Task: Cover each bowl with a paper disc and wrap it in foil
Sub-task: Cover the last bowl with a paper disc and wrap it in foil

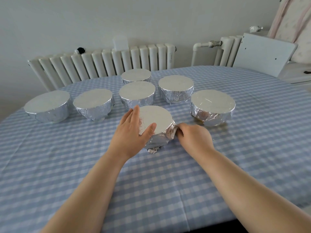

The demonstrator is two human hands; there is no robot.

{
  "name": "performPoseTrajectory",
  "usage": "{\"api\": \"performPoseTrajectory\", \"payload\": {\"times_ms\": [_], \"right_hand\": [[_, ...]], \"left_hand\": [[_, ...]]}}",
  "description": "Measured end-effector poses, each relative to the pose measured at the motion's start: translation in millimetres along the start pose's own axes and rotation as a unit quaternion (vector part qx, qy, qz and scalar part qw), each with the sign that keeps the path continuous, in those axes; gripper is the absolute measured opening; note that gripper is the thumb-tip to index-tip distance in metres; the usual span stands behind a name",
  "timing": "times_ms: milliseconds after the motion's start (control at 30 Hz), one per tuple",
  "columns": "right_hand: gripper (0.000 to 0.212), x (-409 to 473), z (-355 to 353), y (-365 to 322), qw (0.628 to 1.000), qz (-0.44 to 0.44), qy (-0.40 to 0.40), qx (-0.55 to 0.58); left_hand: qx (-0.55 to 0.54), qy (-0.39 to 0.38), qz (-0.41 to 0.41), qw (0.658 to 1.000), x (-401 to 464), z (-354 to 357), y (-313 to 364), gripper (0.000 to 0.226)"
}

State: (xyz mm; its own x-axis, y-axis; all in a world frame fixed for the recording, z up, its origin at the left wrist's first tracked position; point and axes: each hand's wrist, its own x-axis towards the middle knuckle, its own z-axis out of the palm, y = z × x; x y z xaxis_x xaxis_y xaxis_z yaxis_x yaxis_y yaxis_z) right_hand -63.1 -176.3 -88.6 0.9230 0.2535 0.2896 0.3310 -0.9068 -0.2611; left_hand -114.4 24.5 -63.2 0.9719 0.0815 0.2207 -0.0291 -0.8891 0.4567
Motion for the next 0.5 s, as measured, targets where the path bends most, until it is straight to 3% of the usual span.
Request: {"api": "performPoseTrajectory", "payload": {"times_ms": [133,333,400,500], "right_hand": [[0.025,3.5,1.6,10.5,0.999,-0.028,0.010,-0.042],[0.016,1.1,6.6,10.3,0.985,-0.085,0.112,-0.095],[0.031,1.4,8.5,11.4,0.986,-0.095,0.115,-0.074],[0.030,-0.4,5.4,9.2,0.978,-0.130,0.137,-0.084]], "left_hand": [[0.010,-0.004,0.001,1.000,0.7,0.3,-2.5,0.098],[0.013,-0.008,-0.002,1.000,1.0,1.4,-1.7,0.101],[0.017,-0.009,-0.002,1.000,0.3,0.0,-0.6,0.101],[0.020,-0.009,-0.001,1.000,-0.2,-1.4,-0.2,0.099]]}}
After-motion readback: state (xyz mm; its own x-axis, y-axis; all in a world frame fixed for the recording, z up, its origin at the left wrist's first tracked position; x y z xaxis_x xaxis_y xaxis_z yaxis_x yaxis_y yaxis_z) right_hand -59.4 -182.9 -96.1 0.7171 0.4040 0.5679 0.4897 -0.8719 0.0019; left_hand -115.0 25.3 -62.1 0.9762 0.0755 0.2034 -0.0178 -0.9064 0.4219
